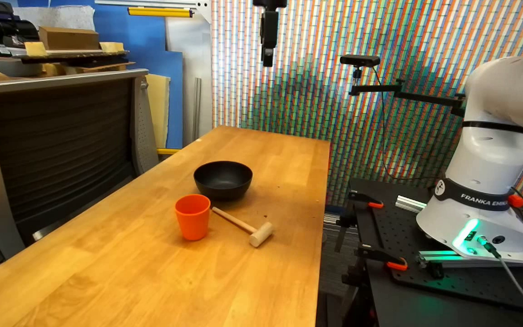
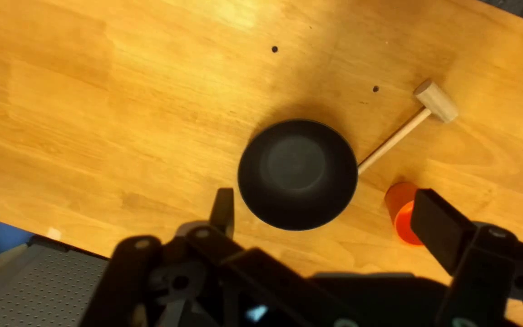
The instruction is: Put the cup in the bowl
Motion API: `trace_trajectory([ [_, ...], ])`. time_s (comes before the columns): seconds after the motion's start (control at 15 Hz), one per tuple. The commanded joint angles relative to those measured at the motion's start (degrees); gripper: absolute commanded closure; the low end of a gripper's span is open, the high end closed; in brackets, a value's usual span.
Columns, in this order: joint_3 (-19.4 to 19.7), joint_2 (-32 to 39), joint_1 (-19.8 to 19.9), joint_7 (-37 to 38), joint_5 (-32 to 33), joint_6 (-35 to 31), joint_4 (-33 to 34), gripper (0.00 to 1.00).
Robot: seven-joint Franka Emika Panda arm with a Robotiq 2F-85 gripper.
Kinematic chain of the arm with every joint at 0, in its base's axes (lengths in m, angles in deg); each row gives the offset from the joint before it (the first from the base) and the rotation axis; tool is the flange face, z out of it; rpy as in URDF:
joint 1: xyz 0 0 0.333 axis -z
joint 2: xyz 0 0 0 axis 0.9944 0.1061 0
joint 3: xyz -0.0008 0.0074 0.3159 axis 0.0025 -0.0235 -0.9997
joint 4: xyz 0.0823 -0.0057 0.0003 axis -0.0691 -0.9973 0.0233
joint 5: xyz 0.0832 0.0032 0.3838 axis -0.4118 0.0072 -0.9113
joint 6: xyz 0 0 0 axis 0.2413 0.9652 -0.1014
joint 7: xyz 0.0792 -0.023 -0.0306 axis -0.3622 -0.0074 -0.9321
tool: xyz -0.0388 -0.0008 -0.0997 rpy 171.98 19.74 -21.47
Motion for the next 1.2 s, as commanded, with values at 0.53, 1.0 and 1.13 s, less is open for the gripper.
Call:
trace_trajectory([
  [0.53,-8.22,41.73,-1.74,-1.27,-2.31,6.27,34.13,0.00],
  [1.0,-12.41,55.51,-3.21,-3.21,-3.58,16.24,47.68,0.00],
  [1.13,-12.85,57.58,-3.83,-2.91,-3.57,18.03,49.46,0.00],
])
